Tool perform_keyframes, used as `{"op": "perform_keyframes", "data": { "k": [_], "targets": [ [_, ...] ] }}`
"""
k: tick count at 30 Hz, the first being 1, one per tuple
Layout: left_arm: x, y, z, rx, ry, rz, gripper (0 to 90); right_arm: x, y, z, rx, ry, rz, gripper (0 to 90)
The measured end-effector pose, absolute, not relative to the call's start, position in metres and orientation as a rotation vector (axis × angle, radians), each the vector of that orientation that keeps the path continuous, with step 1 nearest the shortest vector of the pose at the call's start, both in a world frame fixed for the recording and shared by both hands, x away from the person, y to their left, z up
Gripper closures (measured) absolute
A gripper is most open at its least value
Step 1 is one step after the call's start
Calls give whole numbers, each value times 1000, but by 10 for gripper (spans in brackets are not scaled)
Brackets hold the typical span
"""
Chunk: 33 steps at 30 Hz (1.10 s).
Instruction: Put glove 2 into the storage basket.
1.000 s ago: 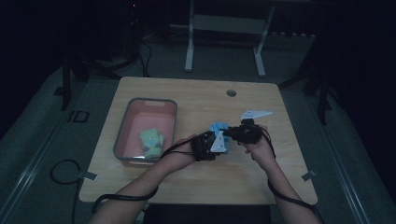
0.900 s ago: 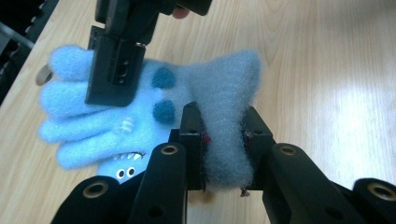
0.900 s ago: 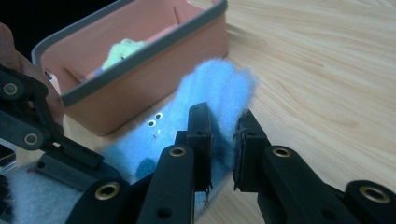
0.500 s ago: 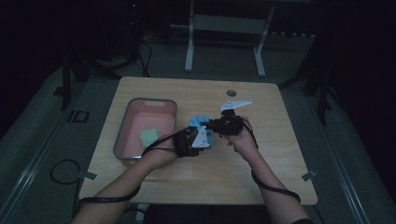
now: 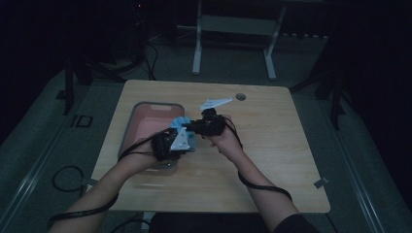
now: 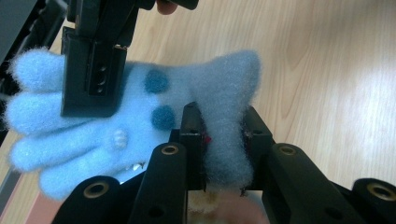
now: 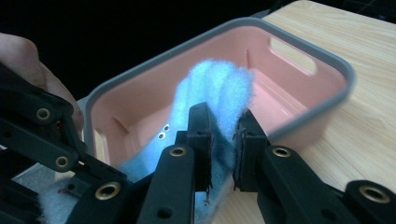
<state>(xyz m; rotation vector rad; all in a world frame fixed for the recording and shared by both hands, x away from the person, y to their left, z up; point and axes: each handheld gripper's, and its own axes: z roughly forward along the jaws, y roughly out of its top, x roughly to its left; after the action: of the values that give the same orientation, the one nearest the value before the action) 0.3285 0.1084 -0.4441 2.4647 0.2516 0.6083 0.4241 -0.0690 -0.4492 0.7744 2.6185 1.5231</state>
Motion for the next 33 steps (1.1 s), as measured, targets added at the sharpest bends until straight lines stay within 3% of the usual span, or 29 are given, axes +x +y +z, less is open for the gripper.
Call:
{"op": "perform_keyframes", "data": {
  "k": [14,27,33],
  "targets": [
    [326,169,-459,2513,379,588,763,429,-3,-468,747,2677,1553,800],
    [344,177,-493,2571,457,481,760,438,17,-497,788,2750,1420,795],
    [348,176,-496,2602,469,460,754,441,16,-499,807,2771,1366,737]
  ]
}}
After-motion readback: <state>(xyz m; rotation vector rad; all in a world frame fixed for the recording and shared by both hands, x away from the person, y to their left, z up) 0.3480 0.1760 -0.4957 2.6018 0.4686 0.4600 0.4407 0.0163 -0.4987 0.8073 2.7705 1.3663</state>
